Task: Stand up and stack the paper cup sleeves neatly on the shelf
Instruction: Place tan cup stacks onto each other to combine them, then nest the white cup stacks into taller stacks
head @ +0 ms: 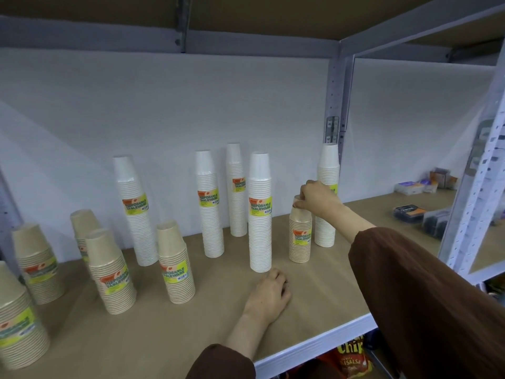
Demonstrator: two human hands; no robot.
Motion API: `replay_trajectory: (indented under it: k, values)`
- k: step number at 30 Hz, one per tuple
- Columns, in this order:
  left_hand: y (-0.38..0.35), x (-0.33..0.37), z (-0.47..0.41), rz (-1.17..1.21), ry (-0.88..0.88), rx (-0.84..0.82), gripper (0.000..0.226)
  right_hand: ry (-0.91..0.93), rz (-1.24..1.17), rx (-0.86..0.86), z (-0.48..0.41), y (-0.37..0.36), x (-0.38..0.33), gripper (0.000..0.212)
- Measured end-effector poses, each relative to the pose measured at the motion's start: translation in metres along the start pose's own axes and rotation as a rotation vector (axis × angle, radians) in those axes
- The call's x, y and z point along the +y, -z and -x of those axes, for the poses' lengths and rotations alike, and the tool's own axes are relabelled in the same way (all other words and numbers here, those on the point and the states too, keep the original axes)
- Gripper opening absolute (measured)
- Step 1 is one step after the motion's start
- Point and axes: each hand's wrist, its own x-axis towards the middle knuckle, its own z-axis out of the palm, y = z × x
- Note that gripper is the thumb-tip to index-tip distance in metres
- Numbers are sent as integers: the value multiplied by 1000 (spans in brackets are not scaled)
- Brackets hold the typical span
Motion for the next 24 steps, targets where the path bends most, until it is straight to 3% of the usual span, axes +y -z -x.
replay_trajectory:
  k: [10, 20, 24]
  values:
    - [3, 3, 2, -21, 2, -2, 35, -10, -23, 25, 5, 0, -1, 36]
    - [12, 8, 12, -181, -83, 17, 32, -37, -181, -64, 0, 19, -1, 39]
    - [35, 9, 15, -180, -107, 129, 31, 26, -251, 13, -1, 29, -1, 36]
